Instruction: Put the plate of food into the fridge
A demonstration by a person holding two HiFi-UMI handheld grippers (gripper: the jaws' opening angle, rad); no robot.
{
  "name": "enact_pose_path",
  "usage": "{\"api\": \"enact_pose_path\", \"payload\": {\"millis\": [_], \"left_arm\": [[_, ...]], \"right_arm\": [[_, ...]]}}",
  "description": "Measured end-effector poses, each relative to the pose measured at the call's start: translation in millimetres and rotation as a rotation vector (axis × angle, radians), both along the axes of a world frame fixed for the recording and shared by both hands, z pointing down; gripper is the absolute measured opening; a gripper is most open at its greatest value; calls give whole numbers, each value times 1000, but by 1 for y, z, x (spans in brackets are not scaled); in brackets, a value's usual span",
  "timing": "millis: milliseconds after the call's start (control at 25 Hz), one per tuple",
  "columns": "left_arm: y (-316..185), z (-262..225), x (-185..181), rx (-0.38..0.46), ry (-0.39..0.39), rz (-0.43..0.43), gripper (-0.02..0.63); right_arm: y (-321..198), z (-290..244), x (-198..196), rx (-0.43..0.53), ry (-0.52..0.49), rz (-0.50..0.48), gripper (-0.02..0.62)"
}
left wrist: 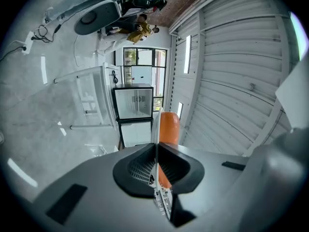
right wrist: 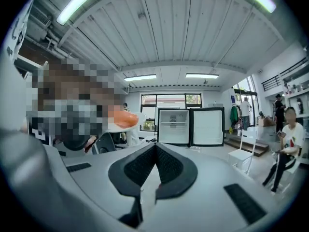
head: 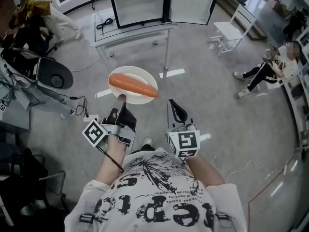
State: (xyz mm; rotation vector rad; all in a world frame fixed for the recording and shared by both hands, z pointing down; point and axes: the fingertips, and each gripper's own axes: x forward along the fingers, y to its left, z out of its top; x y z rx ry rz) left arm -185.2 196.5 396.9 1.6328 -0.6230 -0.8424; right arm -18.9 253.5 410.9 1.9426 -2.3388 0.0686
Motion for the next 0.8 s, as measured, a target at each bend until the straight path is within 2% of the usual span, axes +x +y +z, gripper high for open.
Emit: {"api": "enact_pose_path", "payload": {"millis": [200,480,800], "left_arm": [[-67,-4,-19,9,13,5,25],[-183,14,-19,-46,20,21,25],[-192,19,-20,-63,35,4,25]], "right_arm": [[-66,-1,-12,8,5,38,2],[-186,13,-16,-33,-9,38,2],[-194,12,-7,-22,11,45,2]]}}
